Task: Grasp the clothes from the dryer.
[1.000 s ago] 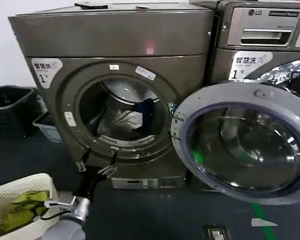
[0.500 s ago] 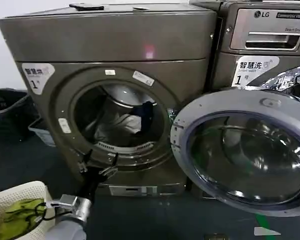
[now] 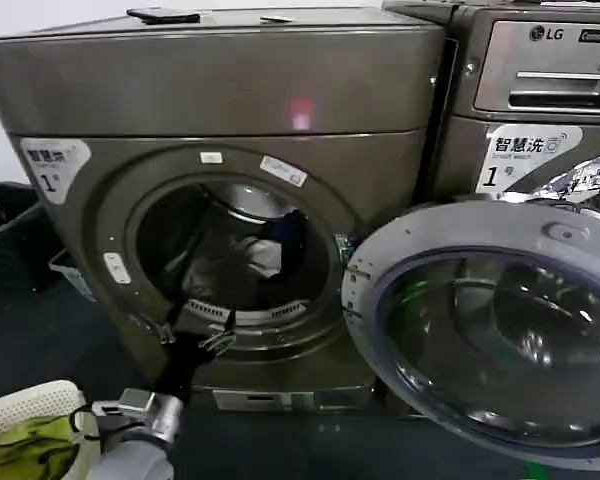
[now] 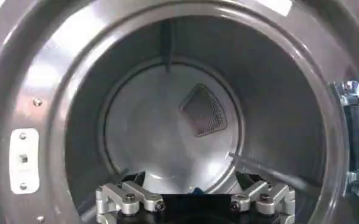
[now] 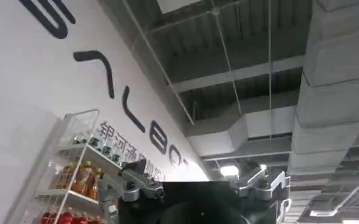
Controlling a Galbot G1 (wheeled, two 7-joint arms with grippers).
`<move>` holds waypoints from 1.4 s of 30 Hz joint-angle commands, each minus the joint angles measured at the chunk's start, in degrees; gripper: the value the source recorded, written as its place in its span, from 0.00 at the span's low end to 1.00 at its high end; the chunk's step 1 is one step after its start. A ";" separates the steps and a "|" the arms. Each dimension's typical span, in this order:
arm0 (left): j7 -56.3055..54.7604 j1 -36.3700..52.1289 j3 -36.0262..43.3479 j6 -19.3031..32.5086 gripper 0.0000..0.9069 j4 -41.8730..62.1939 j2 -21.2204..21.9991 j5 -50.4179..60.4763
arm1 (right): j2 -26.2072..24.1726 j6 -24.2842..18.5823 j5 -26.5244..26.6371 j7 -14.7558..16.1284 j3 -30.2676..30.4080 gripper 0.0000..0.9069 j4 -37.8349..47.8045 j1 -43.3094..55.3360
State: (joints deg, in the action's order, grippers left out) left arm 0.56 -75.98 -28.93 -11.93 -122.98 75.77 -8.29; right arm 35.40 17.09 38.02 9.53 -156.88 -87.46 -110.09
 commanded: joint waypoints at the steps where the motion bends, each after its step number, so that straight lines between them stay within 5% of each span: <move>1: 0.04 0.07 0.07 0.00 1.00 0.05 0.02 0.02 | 0.01 0.02 -0.04 0.03 0.01 1.00 -0.05 0.02; 42: 0.12 0.81 0.29 0.33 1.00 0.68 0.25 -0.01 | 0.60 0.39 0.07 0.28 -0.55 1.00 -1.16 -1.19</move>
State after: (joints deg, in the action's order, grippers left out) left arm 0.66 -75.47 -28.63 -11.64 -122.60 76.09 -8.24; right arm 35.97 17.53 38.09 9.94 -157.37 -88.50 -111.17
